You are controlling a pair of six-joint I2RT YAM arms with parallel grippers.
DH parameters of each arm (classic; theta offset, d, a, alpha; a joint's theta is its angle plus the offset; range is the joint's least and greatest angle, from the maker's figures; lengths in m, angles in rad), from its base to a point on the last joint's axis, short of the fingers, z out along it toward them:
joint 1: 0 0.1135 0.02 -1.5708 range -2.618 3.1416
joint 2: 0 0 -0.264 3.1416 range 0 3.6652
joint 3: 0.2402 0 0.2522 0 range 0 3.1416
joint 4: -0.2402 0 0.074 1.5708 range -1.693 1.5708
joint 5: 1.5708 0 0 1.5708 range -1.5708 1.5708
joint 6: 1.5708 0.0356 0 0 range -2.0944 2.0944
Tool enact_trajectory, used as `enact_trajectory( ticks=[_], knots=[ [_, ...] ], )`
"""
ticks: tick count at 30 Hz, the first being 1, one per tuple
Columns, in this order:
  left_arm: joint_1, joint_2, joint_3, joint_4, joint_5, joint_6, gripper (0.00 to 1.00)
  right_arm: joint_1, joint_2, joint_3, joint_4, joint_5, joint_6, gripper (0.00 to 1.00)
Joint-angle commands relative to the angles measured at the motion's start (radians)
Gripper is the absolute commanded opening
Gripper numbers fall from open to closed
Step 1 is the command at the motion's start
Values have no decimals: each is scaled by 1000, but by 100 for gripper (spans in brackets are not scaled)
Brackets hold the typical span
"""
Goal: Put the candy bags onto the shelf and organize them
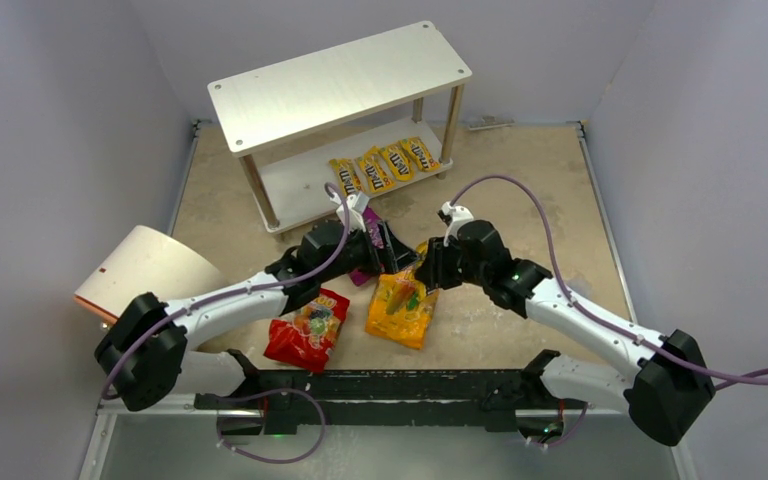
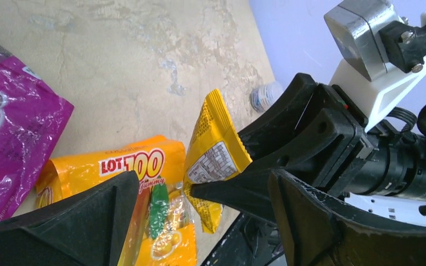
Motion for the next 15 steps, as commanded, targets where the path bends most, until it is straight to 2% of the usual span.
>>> enact_trajectory(
  ticks=[1, 12, 15],
  knots=[
    [-25, -12, 52, 38, -101, 34, 90, 8, -7, 50, 21, 18, -17, 37],
    [-50, 104, 121, -23, -146, 35, 62, 19, -23, 56, 37, 7, -11, 37],
    [-52, 127, 131, -37, -122, 31, 61, 21, -21, 61, 45, 8, -10, 37]
  ],
)
